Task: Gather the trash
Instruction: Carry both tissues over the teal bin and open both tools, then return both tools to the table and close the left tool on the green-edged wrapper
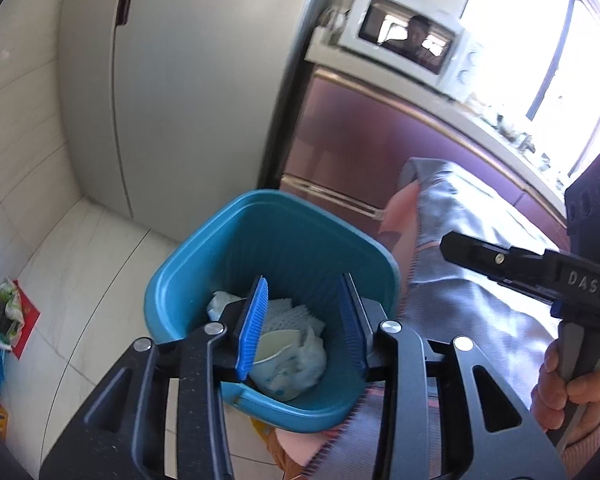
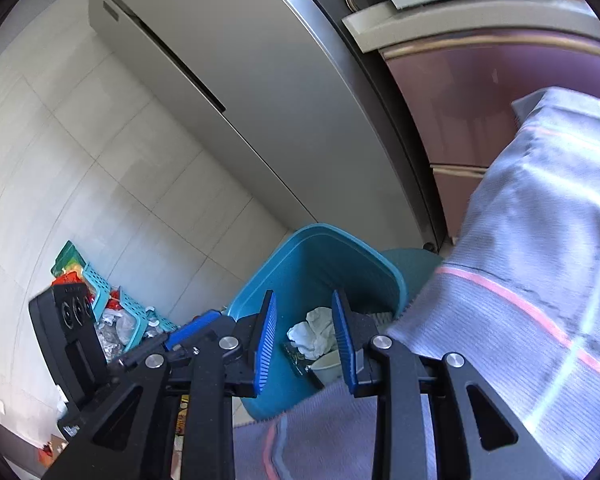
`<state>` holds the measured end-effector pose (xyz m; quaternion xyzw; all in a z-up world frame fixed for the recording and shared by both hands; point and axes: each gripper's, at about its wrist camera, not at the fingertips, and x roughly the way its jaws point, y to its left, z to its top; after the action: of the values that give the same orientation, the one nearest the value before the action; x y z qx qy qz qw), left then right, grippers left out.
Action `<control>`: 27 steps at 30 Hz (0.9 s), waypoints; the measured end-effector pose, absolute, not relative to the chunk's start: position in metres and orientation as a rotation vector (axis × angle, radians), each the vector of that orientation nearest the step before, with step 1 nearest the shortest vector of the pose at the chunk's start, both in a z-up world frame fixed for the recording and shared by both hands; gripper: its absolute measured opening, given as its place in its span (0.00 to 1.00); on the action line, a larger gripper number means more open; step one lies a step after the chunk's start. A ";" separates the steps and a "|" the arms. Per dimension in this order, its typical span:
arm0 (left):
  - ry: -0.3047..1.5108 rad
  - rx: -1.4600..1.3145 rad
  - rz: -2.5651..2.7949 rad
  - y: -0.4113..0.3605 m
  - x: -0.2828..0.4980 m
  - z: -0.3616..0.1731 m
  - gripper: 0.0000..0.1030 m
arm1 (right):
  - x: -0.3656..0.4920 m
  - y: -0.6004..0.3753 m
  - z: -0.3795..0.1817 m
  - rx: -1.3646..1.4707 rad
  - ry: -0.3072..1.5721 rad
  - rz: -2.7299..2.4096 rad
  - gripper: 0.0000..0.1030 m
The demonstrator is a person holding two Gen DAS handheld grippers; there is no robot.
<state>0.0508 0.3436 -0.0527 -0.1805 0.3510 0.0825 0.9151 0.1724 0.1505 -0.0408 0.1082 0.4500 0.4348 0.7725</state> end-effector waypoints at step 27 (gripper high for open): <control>0.796 -0.126 -0.587 0.038 0.093 -0.030 0.48 | 0.077 -0.192 0.005 0.278 0.661 0.317 0.35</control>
<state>0.0934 0.0382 -0.0296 -0.0603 0.3818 -0.2814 0.8783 0.0769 -0.1920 0.0049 0.1355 0.3221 0.1545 0.9241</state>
